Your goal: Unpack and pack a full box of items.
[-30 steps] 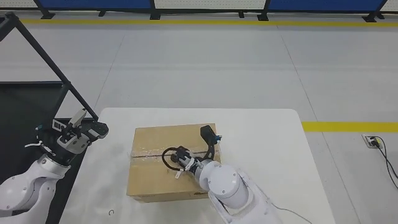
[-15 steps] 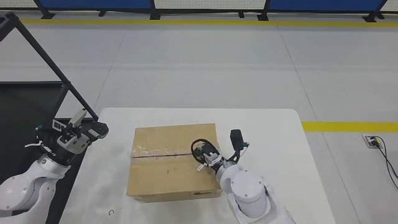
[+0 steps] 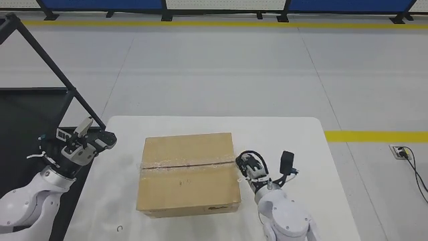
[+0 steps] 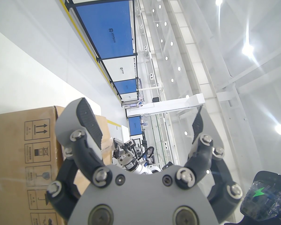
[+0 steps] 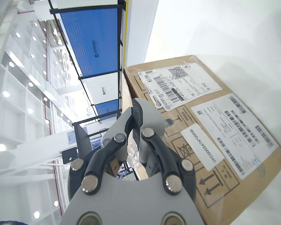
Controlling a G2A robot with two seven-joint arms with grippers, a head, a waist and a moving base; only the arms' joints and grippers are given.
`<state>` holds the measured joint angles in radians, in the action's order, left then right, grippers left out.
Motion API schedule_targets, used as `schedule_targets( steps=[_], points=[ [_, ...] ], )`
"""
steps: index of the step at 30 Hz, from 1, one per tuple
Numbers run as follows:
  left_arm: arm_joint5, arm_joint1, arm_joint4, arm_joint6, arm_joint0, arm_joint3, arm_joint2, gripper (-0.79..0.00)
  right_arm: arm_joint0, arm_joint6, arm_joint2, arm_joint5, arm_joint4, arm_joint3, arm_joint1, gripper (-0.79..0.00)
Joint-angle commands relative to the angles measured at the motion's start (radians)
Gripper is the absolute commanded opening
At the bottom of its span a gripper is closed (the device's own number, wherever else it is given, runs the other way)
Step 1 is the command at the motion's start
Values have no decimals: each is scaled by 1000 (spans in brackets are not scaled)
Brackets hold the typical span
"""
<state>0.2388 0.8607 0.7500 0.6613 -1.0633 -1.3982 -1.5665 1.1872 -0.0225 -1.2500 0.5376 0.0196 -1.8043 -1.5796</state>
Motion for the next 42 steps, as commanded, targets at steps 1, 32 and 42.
schedule_targets(
  steps=[1, 32, 42],
  points=[
    [0, 0, 0, 0, 0, 0, 0, 0, 9, -2, 8, -39, -3, -10, 0, -785],
    [-134, -9, -104, 265, -42, -28, 29, 0, -84, 148, 111, -129, -90, 99, 4, -785],
    [-131, 1, -119, 221, 5, 26, 54, 0, -77, 160, 104, -133, -90, 93, 7, -785]
  ],
)
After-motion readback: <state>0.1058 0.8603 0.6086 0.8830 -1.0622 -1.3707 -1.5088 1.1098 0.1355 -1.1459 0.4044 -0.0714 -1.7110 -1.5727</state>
